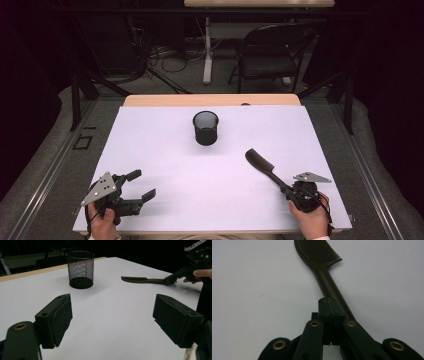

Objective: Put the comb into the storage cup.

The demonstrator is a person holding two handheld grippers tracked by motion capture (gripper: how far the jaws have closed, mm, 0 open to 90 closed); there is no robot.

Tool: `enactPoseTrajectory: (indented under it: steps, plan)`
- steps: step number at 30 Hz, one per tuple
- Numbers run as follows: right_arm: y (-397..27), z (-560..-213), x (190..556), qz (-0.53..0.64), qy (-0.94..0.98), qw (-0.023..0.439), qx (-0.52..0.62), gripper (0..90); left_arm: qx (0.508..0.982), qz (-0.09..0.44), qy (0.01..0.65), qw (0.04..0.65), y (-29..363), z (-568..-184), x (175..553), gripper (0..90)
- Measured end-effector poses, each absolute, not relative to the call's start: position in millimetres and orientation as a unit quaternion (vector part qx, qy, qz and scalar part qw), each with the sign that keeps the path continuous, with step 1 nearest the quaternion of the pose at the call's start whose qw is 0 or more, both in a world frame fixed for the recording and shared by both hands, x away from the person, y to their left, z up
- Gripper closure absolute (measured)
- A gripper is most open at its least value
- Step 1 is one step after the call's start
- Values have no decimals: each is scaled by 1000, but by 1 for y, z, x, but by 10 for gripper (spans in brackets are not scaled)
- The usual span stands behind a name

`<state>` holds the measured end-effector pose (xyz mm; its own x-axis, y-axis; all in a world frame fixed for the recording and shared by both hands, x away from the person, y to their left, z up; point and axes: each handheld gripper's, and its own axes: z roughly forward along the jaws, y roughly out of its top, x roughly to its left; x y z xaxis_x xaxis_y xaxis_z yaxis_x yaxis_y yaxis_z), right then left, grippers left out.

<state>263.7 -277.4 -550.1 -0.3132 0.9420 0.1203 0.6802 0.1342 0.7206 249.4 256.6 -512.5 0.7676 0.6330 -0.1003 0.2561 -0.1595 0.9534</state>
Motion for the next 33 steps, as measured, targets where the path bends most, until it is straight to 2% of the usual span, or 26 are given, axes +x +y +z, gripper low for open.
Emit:
enactPoseTrajectory:
  steps: [14, 21, 25, 33]
  plan:
    - [-278, -549, 264, 356, 728, 184, 556, 900, 743, 164, 302, 574, 257, -513, 250, 161]
    - [-276, -548, 262, 363, 726, 185, 554, 872, 745, 162, 300, 574, 257, -513, 250, 161]
    - [-276, -546, 261, 367, 726, 184, 551, 840, 745, 162, 301, 573, 256, -514, 251, 161]
    - [-273, -543, 259, 384, 727, 181, 539, 696, 757, 163, 302, 556, 252, -515, 252, 161]
